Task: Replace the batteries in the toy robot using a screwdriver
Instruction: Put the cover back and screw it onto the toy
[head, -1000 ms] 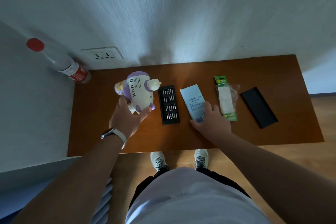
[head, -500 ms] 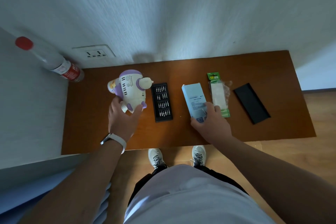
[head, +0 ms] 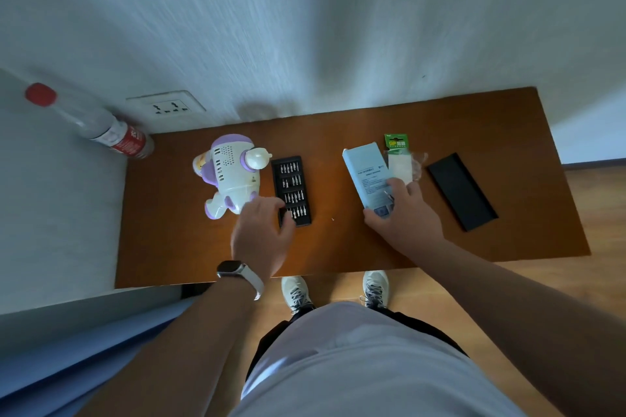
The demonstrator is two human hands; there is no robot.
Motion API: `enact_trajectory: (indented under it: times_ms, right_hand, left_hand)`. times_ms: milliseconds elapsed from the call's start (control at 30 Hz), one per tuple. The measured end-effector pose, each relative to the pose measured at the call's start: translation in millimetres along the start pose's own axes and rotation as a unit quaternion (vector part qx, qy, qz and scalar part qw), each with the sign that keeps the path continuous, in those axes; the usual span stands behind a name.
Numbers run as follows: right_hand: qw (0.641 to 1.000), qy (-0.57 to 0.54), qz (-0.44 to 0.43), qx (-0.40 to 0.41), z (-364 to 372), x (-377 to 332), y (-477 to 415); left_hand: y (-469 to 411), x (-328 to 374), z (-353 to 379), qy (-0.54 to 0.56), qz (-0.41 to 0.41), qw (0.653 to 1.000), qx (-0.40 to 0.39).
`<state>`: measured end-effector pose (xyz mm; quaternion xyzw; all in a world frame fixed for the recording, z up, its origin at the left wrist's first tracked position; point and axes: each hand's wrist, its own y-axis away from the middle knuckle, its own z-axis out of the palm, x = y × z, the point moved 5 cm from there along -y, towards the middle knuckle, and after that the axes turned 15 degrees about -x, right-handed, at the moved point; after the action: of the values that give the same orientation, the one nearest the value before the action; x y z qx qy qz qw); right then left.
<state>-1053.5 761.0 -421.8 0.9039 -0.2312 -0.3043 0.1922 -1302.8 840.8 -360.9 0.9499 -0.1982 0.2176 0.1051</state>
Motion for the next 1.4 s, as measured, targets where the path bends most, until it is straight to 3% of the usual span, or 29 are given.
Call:
enact_trajectory:
  times_ms: [167, 300, 600, 833, 1133, 1400]
  right_hand:
    - [1.0, 0.021, -0.012, -0.003, 0.5, -4.4, 0.2]
    - [0.999, 0.012, -0.047, -0.004, 1.7, -11.7, -0.2]
    - [0.996, 0.024, -0.087, -0.022, 9.6, -17.5, -12.9]
    - [0.994, 0.05, -0.091, -0.026, 8.9, -19.4, -18.9]
    - [0.988, 0.116, -0.096, -0.031, 11.1, -22.1, -20.5]
    - [0.991, 0.073, -0.092, -0.059, 9.6, -26.9, -19.3]
  left_hand:
    - [-9.0, 19.8, 50.1, -0.014, 0.019, 0.99, -0.143]
    - [-20.3, 24.1, 73.9, -0.048, 0.007, 0.981, -0.188]
    - [-35.8, 27.1, 92.6, -0.12, 0.012, 0.97, -0.213]
    - [-39.5, 27.3, 90.4, -0.108, 0.002, 0.973, -0.204]
    - [-42.9, 30.3, 91.0, -0.135, 0.059, 0.968, -0.202]
    - [-40.1, 33.7, 79.5, -0.039, 0.003, 0.982, -0.183]
